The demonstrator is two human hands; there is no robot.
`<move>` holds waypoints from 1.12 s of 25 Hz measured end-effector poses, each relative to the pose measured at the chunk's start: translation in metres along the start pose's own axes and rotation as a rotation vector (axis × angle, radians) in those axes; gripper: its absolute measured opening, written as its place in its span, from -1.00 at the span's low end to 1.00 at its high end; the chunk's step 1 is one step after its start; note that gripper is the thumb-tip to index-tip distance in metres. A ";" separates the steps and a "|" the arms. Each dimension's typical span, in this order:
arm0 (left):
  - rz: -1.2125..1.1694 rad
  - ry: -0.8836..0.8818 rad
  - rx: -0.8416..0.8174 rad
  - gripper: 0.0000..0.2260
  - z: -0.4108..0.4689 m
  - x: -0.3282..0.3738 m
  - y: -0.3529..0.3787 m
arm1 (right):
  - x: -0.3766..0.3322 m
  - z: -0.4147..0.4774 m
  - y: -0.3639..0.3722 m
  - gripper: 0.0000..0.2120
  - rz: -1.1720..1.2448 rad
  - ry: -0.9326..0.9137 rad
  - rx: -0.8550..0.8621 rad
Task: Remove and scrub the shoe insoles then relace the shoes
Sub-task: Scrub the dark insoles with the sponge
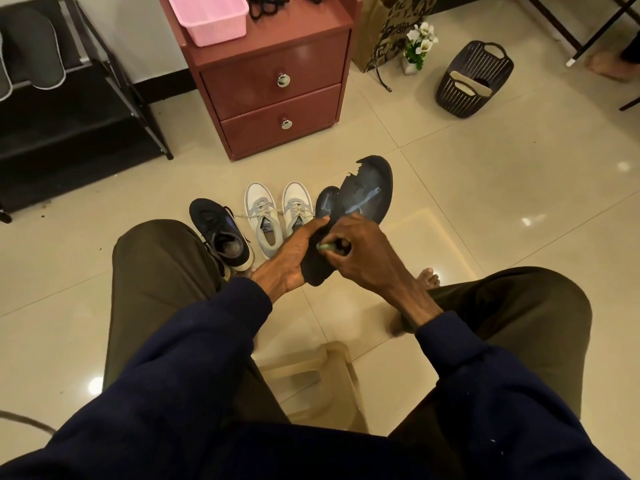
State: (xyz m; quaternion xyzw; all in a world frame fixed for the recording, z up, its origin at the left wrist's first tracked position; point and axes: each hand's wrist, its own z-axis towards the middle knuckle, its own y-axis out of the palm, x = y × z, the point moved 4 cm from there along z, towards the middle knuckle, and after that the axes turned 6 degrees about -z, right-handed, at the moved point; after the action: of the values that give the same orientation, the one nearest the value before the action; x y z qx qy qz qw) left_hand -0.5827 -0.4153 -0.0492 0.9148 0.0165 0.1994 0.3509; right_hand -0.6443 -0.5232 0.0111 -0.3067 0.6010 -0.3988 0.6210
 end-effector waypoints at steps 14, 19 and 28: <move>0.037 -0.012 -0.014 -0.73 -0.007 -0.001 0.007 | 0.043 0.003 -0.028 -0.86 -0.255 0.275 0.311; 0.032 -0.006 0.034 -0.81 -0.009 -0.002 0.007 | -0.002 0.001 -0.002 -0.87 -0.089 -0.053 0.094; 0.020 0.005 0.026 -0.79 -0.007 -0.002 0.006 | 0.001 0.002 0.000 -0.87 -0.078 -0.027 0.052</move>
State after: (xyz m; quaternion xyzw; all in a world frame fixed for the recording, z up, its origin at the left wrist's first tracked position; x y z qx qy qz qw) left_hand -0.5875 -0.4157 -0.0418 0.9189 0.0107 0.2050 0.3370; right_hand -0.6425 -0.5237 0.0105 -0.3190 0.5695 -0.4339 0.6209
